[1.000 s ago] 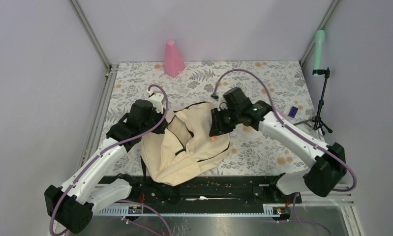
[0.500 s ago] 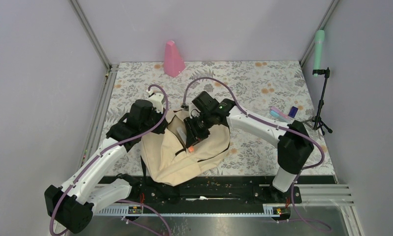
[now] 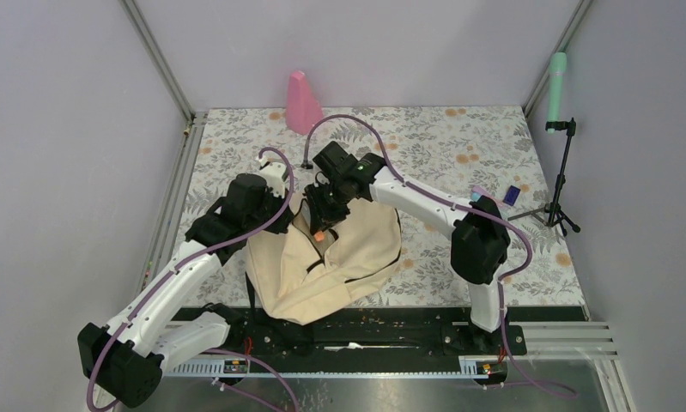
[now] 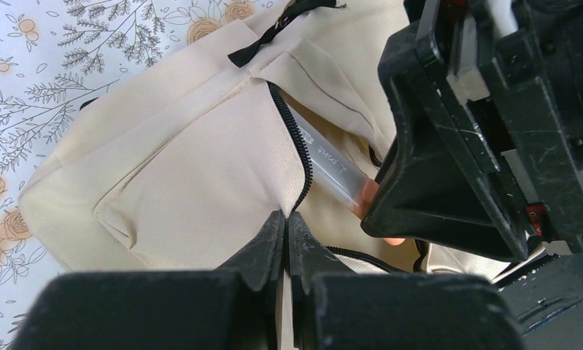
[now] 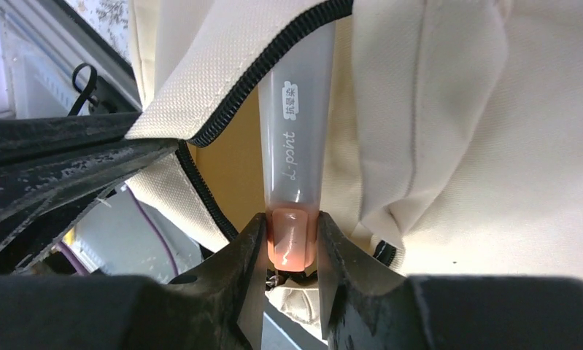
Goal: Pack the student bag
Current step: Place the stationery in the student bag.
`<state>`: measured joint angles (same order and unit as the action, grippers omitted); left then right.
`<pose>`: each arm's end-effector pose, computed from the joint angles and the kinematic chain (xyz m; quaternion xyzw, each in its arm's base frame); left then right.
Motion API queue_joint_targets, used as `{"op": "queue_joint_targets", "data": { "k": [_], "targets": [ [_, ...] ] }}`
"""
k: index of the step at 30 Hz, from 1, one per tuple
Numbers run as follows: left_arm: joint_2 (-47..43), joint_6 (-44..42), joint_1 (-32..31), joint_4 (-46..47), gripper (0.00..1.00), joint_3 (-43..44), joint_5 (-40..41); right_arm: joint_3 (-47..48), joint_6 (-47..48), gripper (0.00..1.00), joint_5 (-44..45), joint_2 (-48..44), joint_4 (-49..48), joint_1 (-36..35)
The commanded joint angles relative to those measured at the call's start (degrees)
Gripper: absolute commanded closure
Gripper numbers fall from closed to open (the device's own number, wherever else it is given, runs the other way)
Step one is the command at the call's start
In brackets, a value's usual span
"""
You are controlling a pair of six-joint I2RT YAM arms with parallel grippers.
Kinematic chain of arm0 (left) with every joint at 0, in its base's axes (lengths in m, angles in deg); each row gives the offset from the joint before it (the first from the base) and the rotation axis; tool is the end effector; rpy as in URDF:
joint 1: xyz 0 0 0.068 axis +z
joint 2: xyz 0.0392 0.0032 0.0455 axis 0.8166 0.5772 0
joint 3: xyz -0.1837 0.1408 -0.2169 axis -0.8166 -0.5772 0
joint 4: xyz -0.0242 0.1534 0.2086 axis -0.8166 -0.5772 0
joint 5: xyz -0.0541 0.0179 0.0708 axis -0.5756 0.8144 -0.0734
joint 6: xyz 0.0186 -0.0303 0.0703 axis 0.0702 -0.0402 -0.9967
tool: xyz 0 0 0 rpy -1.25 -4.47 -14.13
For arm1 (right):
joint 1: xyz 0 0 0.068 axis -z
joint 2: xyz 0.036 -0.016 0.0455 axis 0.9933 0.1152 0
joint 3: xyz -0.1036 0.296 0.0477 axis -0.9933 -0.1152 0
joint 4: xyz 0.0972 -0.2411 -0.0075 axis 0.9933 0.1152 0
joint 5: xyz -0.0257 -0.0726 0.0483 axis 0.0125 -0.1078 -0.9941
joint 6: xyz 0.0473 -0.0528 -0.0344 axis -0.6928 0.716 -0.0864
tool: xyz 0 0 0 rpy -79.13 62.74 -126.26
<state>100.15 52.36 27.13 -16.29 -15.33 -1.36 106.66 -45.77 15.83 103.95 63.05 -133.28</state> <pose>0.1805 -0.0988 0.3190 0.1355 0.8865 -0.1736 0.4069 0.2846 0.3763 0.2924 -0.2754 0.8951 0.3219 0.1392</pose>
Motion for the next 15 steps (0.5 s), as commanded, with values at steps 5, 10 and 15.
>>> {"op": "queue_joint_targets", "data": {
  "k": [5, 10, 15],
  "targets": [
    [-0.4, -0.6, 0.72, 4.04, 1.0, 0.98, -0.25, -3.83, -2.63, 1.0, 1.8, -2.0, -6.66, -0.32],
    [-0.01, -0.52, 0.72, 4.09, 1.0, 1.07, -0.64, -9.51, -4.98, 0.98, 2.6, -4.22, -11.57, -2.3],
    [0.2, -0.52, 0.72, 4.15, 1.0, 0.98, -0.72, -11.05, -5.22, 0.92, 3.27, -5.09, -13.71, -3.66]
  ]
}}
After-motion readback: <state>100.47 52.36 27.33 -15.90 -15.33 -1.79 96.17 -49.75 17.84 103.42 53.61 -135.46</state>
